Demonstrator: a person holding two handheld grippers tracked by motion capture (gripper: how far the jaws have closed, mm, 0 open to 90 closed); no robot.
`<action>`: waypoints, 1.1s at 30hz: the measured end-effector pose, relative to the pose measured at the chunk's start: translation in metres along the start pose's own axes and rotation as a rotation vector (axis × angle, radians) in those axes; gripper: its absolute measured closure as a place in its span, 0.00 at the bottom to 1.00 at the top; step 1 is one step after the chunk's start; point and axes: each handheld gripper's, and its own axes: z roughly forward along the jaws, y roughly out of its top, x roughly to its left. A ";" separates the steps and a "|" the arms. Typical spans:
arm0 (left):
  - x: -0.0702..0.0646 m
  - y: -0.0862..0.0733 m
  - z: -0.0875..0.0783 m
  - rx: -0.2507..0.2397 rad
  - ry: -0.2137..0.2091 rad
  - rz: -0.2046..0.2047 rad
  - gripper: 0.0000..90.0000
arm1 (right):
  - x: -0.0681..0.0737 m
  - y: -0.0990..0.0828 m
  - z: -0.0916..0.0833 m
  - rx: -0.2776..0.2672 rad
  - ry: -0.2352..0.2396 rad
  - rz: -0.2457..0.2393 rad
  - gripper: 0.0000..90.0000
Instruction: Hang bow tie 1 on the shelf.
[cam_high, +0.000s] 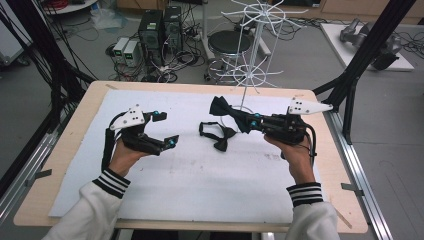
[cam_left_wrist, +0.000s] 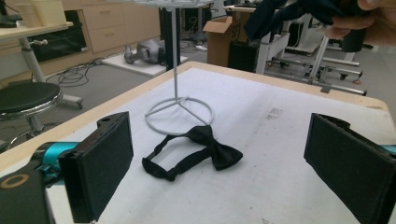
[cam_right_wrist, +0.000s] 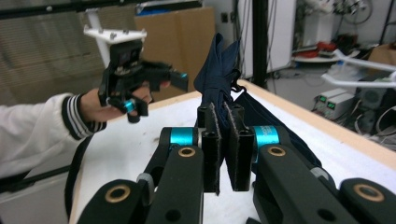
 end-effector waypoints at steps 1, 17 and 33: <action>0.000 -0.001 -0.001 0.000 0.004 0.000 0.09 | 0.000 0.000 -0.001 -0.006 -0.005 -0.002 0.96; 0.005 -0.016 -0.017 -0.017 0.031 -0.027 0.09 | -0.003 0.009 -0.032 -0.108 -0.109 -0.001 0.96; 0.005 -0.017 -0.017 -0.026 0.017 -0.036 0.10 | -0.002 0.014 -0.048 -0.188 -0.234 -0.029 0.96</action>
